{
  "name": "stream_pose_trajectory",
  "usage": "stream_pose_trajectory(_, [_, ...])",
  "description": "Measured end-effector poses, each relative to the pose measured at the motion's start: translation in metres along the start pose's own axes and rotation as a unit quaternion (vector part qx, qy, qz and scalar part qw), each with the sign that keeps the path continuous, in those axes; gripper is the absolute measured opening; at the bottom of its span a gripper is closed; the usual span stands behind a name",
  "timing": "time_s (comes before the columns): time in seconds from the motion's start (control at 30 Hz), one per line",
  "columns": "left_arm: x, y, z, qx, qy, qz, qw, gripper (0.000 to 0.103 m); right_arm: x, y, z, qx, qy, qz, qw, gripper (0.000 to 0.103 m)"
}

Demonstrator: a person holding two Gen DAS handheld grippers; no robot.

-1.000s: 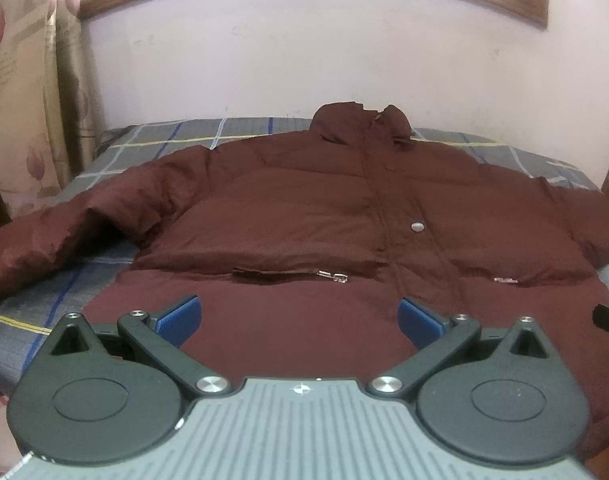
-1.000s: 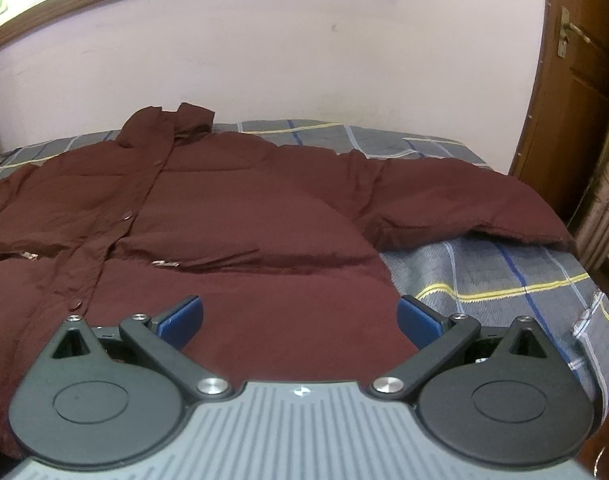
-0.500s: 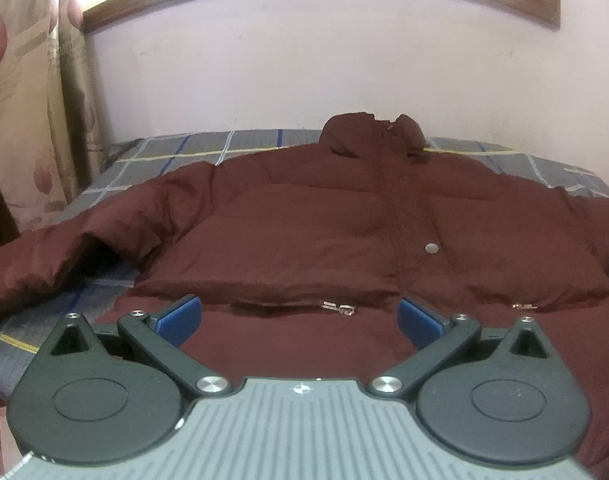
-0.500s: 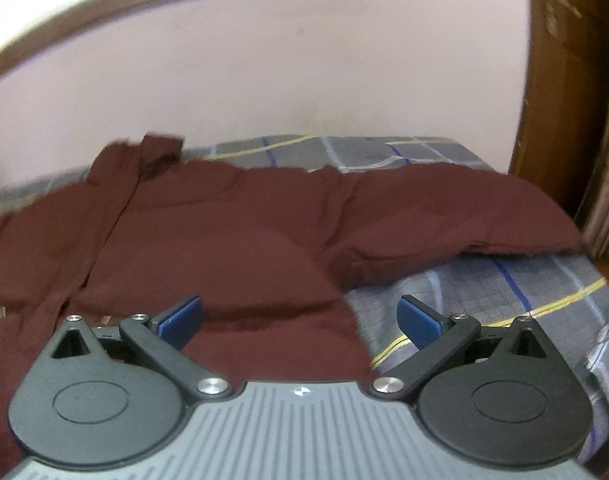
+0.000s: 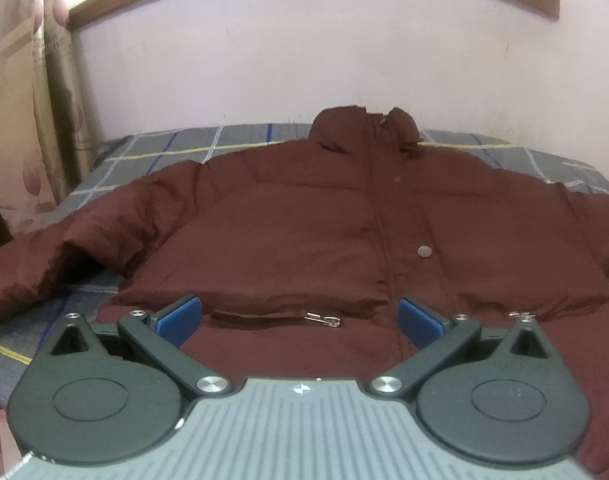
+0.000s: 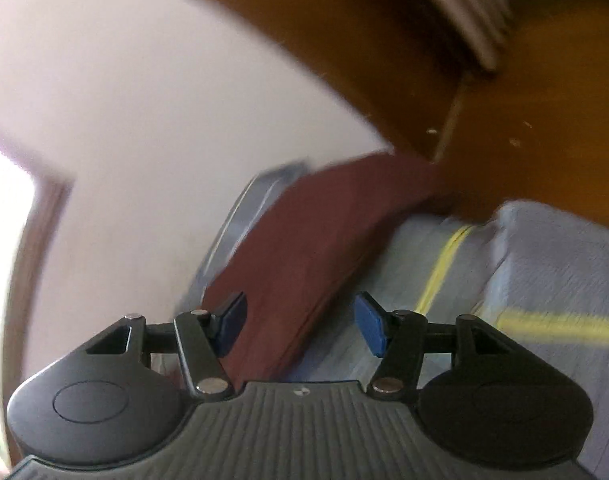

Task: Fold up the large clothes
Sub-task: 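Grasp the maroon jacket's sleeve with the right gripper and lift it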

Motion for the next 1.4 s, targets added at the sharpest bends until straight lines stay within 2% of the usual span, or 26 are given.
stream_pose_trajectory(0.1, [0.005, 0.0, 0.001, 0.003, 0.005, -0.007, 1.0, 0.103, 0.014, 0.027, 0.026, 0.002, -0.035, -0.007, 0.999, 0.059])
stream_pose_trajectory(0.2, [0.007, -0.001, 0.002, 0.009, 0.013, -0.006, 0.9999, 0.103, 0.035, 0.036, 0.053, 0.047, -0.055, -0.036, 0.997, 0.06])
stream_pose_trajectory(0.27, [0.009, 0.0, 0.003, 0.011, 0.018, -0.007, 0.9998, 0.103, 0.053, 0.038, 0.063, 0.055, -0.06, -0.063, 0.995, 0.06])
stream_pose_trajectory(0.33, [0.01, 0.0, 0.003, 0.009, 0.023, -0.008, 0.9997, 0.103, 0.067, 0.037, 0.07, 0.079, -0.058, -0.073, 0.993, 0.06])
stream_pose_trajectory(0.43, [0.014, 0.002, 0.002, 0.006, 0.031, -0.015, 0.9994, 0.103, 0.083, 0.04, 0.075, 0.093, -0.039, -0.056, 0.993, 0.057])
stream_pose_trajectory(0.5, [0.016, 0.003, 0.001, 0.003, 0.035, -0.02, 0.9992, 0.103, 0.09, 0.042, 0.074, 0.108, -0.025, -0.037, 0.993, 0.027])
stream_pose_trajectory(0.53, [0.016, 0.003, 0.0, 0.003, 0.037, -0.021, 0.9991, 0.103, 0.094, 0.048, 0.073, 0.109, -0.026, -0.03, 0.993, 0.019])
stream_pose_trajectory(0.57, [0.016, 0.003, -0.002, 0.001, 0.039, -0.021, 0.999, 0.103, 0.093, 0.052, 0.069, 0.103, -0.026, -0.018, 0.994, 0.011])
stream_pose_trajectory(0.6, [0.014, 0.004, -0.004, 0.0, 0.04, -0.02, 0.999, 0.103, 0.088, 0.057, 0.06, 0.09, -0.022, 0.002, 0.996, 0.008])
stream_pose_trajectory(0.7, [0.007, 0.007, -0.009, -0.001, 0.039, -0.01, 0.9992, 0.103, 0.064, 0.075, 0.012, 0.019, 0.017, 0.062, 0.998, 0.006])
stream_pose_trajectory(0.87, [-0.006, 0.01, -0.022, -0.015, 0.031, -0.006, 0.9994, 0.103, 0.032, 0.074, -0.11, -0.099, 0.118, 0.08, 0.985, 0.006])
stream_pose_trajectory(0.97, [-0.014, 0.01, -0.036, -0.036, 0.022, -0.004, 0.9991, 0.103, 0.022, 0.039, -0.196, -0.173, 0.172, 0.065, 0.968, 0.006])
stream_pose_trajectory(1.03, [-0.019, 0.009, -0.045, -0.045, 0.021, -0.002, 0.9988, 0.103, 0.022, 0.007, -0.248, -0.203, 0.212, 0.041, 0.955, 0.006])
stream_pose_trajectory(1.17, [-0.025, 0.007, -0.065, -0.059, 0.016, -0.003, 0.9981, 0.103, 0.036, -0.087, -0.332, -0.262, 0.273, -0.024, 0.925, 0.005])
stream_pose_trajectory(1.3, [-0.025, 0.002, -0.086, -0.071, 0.015, -0.008, 0.9974, 0.103, 0.065, -0.199, -0.383, -0.312, 0.296, -0.112, 0.896, 0.005])
stream_pose_trajectory(1.4, [-0.022, -0.002, -0.101, -0.079, 0.014, -0.015, 0.9967, 0.103, 0.082, -0.278, -0.402, -0.371, 0.282, -0.155, 0.871, 0.005])
Point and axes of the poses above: each gripper's, at about its wrist camera, not at the fingertips, and x roughly the way its jaws point, z to its right, y to its top, the point moved 4 cm from there along x, roughly the way its jaws point, and after that the axes turned 14 degrees about -x, right-handed, at the moved point
